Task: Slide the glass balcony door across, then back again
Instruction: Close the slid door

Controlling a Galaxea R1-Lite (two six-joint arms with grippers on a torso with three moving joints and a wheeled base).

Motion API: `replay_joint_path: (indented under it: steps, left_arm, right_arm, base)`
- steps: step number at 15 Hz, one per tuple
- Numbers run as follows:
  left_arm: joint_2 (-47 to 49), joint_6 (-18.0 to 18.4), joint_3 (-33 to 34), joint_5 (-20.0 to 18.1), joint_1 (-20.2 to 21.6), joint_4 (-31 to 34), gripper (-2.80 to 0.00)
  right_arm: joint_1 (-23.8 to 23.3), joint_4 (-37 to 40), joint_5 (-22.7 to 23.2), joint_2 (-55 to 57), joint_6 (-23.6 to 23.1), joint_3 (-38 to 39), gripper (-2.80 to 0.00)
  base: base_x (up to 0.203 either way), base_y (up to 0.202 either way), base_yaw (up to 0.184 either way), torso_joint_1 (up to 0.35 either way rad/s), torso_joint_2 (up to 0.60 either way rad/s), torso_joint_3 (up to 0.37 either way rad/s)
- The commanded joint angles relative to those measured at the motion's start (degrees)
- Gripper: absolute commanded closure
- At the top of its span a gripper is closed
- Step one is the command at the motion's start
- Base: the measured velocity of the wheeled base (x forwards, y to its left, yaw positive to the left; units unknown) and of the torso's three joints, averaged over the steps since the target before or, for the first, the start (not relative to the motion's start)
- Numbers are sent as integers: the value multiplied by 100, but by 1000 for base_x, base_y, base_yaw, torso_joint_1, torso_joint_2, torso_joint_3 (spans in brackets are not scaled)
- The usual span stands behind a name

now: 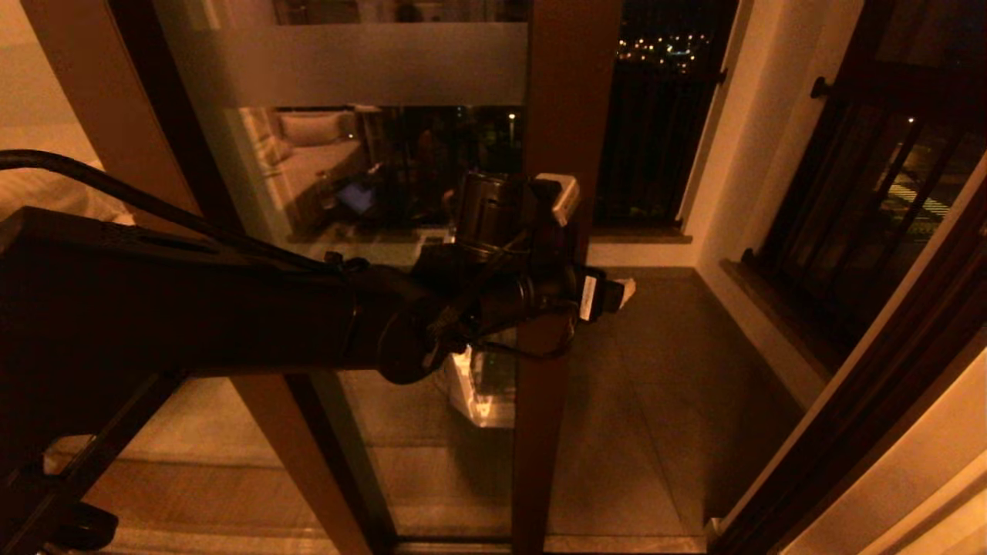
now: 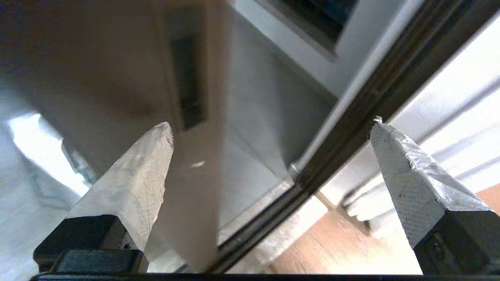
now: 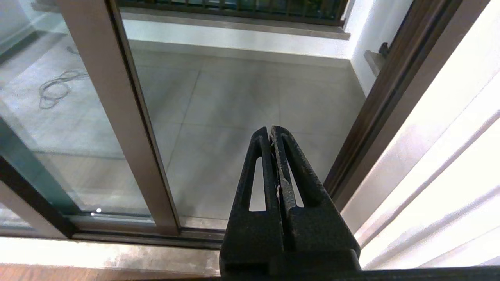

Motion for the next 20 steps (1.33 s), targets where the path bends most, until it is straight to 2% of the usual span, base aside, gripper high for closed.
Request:
replay_joint_path:
  steps: [1,5,7,9,11,12,15,17,20]
  left_arm:
    - [-422,-3,223,68,-48,-18,-280]
    - [-1790,-25,1164,141,-61,-10,-280]
    - [-2754,-31,1759,354,35,38,-280]
    - [-3911,-28,2486,569,292,105,-280]
    - [-5112,-29,2983,671,699,504,-280]
    - [-5724,-36,3149,708,986,904,0]
    - [-7433,-53,3602,784,2184,2260,0]
    - [-8269,-45,3774,858,3154,3176,0]
    - [-9224,-64,4070,972,4284,3888,0]
  right_arm:
    - [5,2,4,7,-6,0,0]
    - [0,2,4,7,-6,0,0]
    - [0,2,4,7,-6,0,0]
    - [0,2,4,7,-6,0,0]
    - [8,2,4,7,-6,0,0]
    - [0,2,4,7,-6,0,0]
    - [1,2,4,7,-6,0,0]
    - [1,2,4,7,-6,0,0]
    - [6,2,4,7,-6,0,0]
  base:
    - [0,0,0,0,0,0]
    - [0,0,0,0,0,0]
    - [0,0,0,0,0,0]
    - [0,0,0,0,0,0]
    - [0,0,0,0,0,0]
    - [0,0,0,0,0,0]
    - [0,0,0,0,0,0]
    - [0,0,0,0,0,0]
    - [0,0,0,0,0,0]
